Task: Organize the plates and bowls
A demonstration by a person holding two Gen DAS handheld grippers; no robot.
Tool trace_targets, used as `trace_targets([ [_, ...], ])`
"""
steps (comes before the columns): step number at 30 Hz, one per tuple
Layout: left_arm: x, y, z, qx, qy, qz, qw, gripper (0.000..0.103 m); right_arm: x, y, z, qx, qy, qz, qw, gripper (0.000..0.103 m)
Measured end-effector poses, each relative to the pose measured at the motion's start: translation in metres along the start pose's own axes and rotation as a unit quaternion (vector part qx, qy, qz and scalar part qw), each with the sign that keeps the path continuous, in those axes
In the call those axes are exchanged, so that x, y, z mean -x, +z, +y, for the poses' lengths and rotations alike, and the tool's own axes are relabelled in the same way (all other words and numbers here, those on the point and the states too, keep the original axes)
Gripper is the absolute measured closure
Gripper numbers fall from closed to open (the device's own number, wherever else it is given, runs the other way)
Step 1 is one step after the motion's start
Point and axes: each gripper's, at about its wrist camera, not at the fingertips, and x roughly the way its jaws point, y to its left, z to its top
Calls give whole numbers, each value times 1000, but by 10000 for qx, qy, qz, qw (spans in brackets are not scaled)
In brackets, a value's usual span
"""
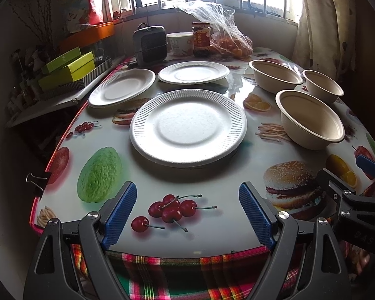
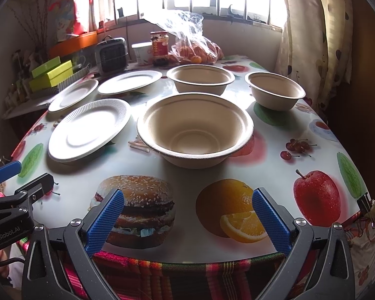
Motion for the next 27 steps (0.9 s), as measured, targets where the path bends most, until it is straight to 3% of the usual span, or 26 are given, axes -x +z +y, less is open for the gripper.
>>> trace_targets([
  [27, 4, 0, 0, 38, 98, -33, 9999, 19, 1, 0, 1, -2, -4, 0, 10000, 0],
])
